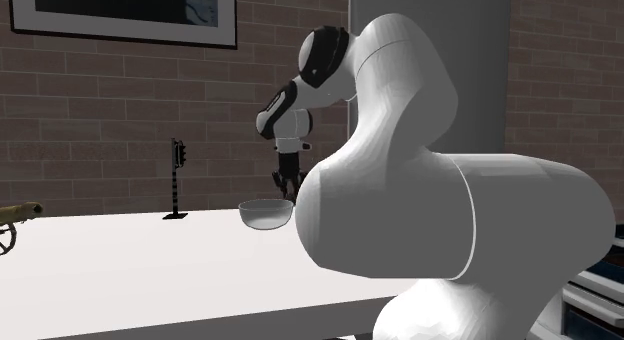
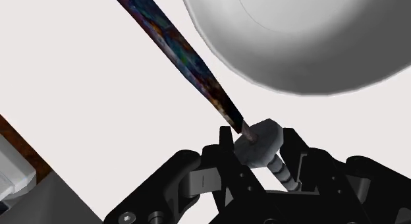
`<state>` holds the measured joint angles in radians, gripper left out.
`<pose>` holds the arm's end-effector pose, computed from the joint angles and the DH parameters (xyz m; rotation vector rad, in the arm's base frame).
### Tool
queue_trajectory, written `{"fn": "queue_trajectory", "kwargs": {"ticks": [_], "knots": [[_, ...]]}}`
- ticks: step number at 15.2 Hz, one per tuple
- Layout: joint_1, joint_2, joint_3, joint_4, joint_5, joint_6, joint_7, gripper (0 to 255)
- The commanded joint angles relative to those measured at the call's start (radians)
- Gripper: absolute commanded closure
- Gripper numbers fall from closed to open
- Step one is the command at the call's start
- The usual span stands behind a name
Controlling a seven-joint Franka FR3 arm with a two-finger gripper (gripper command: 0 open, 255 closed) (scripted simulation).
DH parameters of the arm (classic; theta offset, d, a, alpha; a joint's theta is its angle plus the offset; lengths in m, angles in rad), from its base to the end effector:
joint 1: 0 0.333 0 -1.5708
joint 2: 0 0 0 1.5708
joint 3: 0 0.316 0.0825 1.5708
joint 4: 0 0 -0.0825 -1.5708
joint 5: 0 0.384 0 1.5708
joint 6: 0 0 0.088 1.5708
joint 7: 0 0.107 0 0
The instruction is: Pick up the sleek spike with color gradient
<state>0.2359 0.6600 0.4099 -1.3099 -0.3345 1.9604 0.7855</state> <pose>0.6353 0.3644 0.3779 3.1135 -0.1590 0.1195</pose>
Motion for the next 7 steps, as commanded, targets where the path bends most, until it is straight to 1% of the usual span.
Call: {"fn": "queue_trajectory", "kwargs": {"ticks": [1,5,7], "knots": [[0.001,-0.009,0.003,0.011,0.004,-0.02,-0.002,255],[0.004,-0.02,0.007,0.048,0.011,-0.066,-0.01,255],[0.004,-0.02,0.007,0.049,0.011,-0.068,-0.01,255]]}}
